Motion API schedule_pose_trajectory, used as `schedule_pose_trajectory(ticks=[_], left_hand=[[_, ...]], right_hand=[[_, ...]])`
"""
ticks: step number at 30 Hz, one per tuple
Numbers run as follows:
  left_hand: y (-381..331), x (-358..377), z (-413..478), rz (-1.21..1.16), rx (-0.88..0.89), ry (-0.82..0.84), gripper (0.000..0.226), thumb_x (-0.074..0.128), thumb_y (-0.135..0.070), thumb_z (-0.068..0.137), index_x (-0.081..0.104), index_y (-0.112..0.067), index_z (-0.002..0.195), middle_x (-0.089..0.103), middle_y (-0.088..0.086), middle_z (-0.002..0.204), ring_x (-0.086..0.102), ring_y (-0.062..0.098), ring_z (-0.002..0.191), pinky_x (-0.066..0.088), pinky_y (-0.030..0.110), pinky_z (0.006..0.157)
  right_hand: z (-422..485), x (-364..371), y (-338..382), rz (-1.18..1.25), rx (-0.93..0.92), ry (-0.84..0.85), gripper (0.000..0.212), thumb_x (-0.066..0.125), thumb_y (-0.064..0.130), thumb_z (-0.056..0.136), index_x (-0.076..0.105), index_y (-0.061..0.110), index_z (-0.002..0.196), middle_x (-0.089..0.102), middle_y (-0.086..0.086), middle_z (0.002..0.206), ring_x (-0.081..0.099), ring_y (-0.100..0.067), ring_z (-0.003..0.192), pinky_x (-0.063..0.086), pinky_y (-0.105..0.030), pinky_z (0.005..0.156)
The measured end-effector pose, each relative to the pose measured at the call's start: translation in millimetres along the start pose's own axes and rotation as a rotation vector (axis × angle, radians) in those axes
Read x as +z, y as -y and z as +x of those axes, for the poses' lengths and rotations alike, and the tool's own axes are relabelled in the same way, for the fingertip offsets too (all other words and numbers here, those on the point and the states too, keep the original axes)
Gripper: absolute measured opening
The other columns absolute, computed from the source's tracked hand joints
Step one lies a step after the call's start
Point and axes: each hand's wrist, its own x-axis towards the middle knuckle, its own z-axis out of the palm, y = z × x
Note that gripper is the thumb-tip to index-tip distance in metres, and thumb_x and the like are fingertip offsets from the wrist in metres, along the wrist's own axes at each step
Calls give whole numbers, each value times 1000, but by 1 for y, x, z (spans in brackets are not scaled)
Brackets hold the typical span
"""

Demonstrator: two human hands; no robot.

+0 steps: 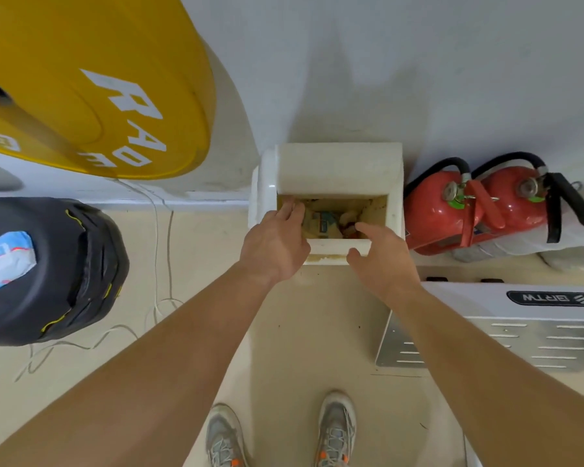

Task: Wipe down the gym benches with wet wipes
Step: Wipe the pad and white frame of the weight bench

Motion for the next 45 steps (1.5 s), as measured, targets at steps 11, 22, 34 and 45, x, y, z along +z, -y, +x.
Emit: schedule_pose_trajectory(ticks=[11, 22, 34, 45], left_hand=[[93, -40, -134, -137, -292, 114, 54, 46, -31, 101, 34, -23, 153, 41, -1, 149, 43, 24, 134, 46, 39, 102], [325, -19, -291, -359, -778, -22, 49, 50, -31, 97, 44, -20, 144, 45, 2, 143, 46, 26, 131, 44, 38, 102], [615, -11, -240, -245, -744, -197, 48, 54, -34, 99, 45, -18, 143, 54, 7, 136, 54, 28, 122, 51, 44, 91], [717, 23, -115, -63, -486, -292, 76, 68, -46, 89, 32, -22, 152, 37, 0, 148, 40, 24, 131, 45, 44, 102]], right_hand=[[-87, 49, 99, -261, -245, 231, 41, 52, 22, 97, 55, 25, 138, 48, 5, 137, 59, -20, 114, 49, -31, 86], [-143, 249, 286, -502, -610, 553, 52, 64, 25, 92, 50, 32, 141, 45, 3, 138, 59, -22, 111, 50, -36, 93], [-64, 496, 417, -597, -682, 433, 58, 61, 26, 94, 43, 20, 149, 41, -5, 149, 54, -28, 125, 46, -36, 97], [58, 601, 449, -622, -816, 208, 68, 69, 44, 91, 41, 18, 148, 42, 1, 147, 48, -23, 125, 52, -38, 97]])
